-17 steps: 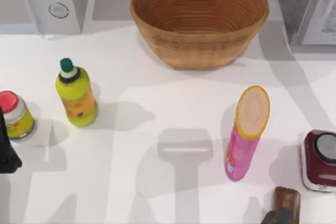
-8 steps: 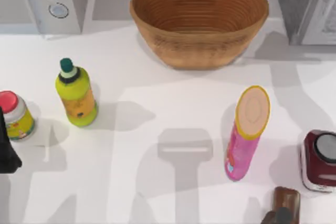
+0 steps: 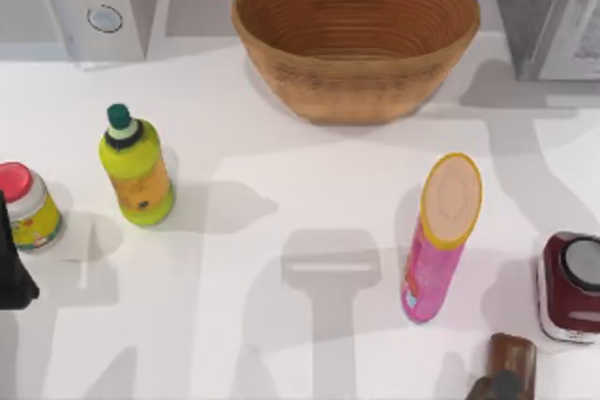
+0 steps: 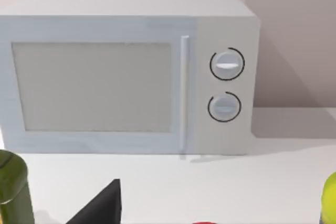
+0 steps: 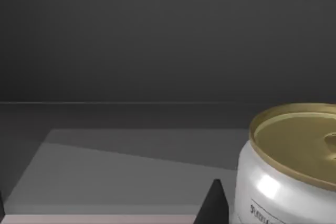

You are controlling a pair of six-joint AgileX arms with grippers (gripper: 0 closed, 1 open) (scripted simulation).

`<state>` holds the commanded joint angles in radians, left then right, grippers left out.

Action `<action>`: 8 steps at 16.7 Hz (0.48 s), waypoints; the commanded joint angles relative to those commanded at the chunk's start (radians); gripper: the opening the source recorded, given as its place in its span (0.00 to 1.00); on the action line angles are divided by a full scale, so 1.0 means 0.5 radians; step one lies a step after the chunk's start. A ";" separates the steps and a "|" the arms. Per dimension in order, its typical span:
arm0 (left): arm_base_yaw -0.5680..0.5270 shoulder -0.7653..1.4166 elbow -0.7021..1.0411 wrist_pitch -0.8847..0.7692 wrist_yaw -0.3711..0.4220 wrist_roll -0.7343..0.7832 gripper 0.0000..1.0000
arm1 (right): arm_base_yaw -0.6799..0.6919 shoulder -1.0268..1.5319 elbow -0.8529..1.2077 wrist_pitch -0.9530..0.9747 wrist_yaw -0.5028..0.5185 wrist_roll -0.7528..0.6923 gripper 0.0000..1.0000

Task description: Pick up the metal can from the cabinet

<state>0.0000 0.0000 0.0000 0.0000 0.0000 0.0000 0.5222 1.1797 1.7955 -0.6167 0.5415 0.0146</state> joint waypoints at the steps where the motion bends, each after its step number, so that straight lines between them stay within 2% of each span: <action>1: 0.000 0.000 0.000 0.000 0.000 0.000 1.00 | -0.024 -0.052 -0.084 0.026 -0.024 0.000 0.00; 4: 0.000 0.000 0.000 0.000 0.000 0.000 1.00 | -0.125 -0.278 -0.458 0.144 -0.129 -0.001 0.00; 8: 0.000 0.000 0.000 0.000 0.000 0.000 1.00 | -0.315 -0.709 -1.157 0.370 -0.326 -0.003 0.00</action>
<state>0.0000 0.0000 0.0000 0.0000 0.0000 0.0000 0.3647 0.8251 1.2172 -0.4317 0.3787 0.0133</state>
